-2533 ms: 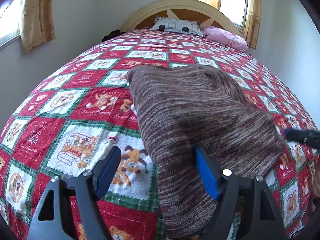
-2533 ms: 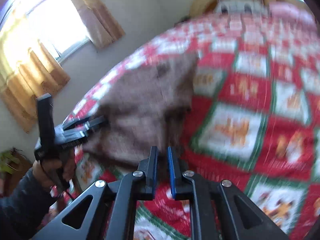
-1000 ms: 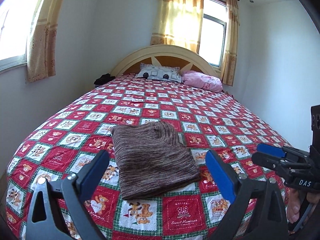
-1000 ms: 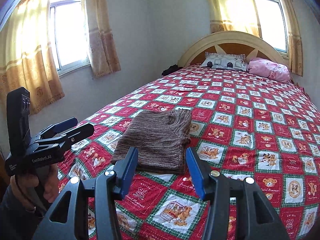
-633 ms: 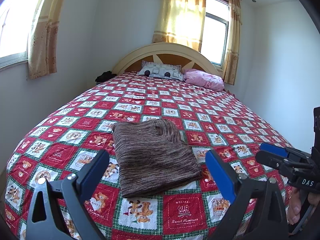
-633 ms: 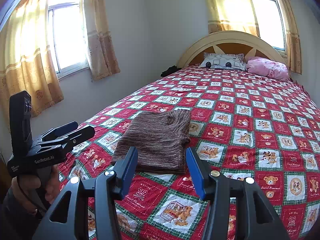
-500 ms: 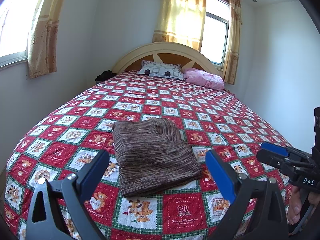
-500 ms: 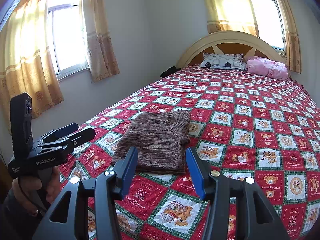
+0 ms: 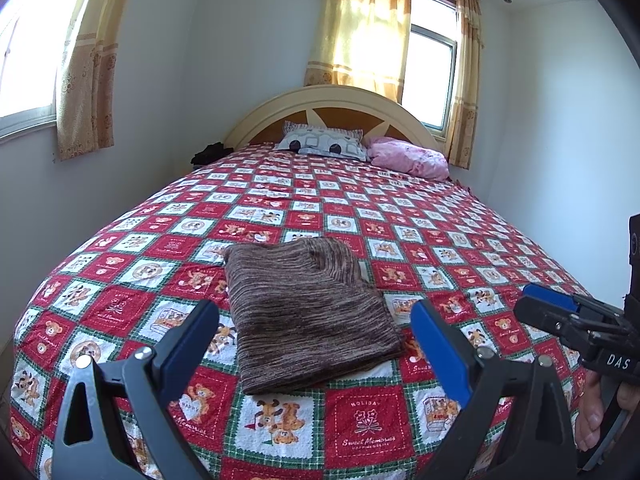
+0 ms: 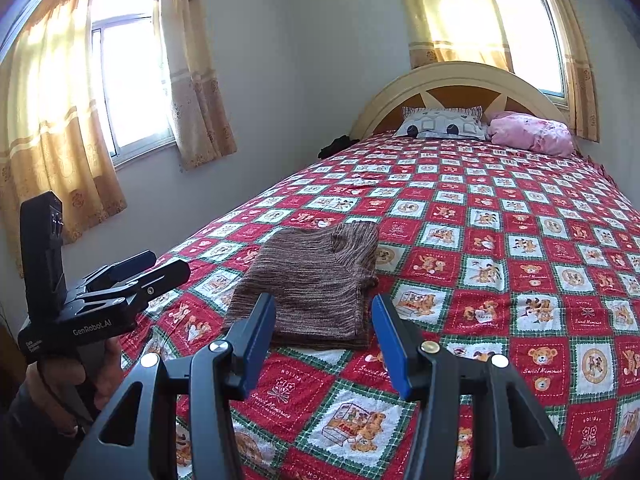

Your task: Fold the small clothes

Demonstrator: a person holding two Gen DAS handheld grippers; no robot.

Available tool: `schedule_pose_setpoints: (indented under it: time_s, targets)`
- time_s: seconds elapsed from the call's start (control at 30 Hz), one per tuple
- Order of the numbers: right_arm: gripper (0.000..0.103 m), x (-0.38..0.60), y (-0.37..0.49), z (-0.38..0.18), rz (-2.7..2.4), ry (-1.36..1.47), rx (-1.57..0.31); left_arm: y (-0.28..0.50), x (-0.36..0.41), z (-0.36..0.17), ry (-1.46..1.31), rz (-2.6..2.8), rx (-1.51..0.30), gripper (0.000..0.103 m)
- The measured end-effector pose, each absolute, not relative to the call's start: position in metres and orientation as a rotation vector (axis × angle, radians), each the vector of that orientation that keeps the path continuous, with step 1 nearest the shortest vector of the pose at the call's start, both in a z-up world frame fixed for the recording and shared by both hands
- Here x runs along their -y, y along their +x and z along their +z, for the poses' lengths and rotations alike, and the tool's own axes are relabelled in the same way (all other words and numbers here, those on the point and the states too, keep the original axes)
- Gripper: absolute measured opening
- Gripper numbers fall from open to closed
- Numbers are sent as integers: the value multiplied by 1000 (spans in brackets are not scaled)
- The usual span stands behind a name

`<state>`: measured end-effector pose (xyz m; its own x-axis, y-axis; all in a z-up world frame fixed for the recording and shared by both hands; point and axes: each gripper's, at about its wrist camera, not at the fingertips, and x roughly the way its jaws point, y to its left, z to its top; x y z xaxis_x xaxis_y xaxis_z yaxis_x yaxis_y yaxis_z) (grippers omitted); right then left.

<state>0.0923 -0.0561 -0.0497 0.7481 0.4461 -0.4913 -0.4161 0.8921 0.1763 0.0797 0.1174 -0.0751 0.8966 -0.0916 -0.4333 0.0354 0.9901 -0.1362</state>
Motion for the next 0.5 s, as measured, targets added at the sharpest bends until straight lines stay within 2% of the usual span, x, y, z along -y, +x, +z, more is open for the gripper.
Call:
schedule_pose_setpoints:
  time_s: [0.5]
  targets:
    - [52,54,92,-51,469,61,-554,80,-119,-74,-125,-67,-453,99]
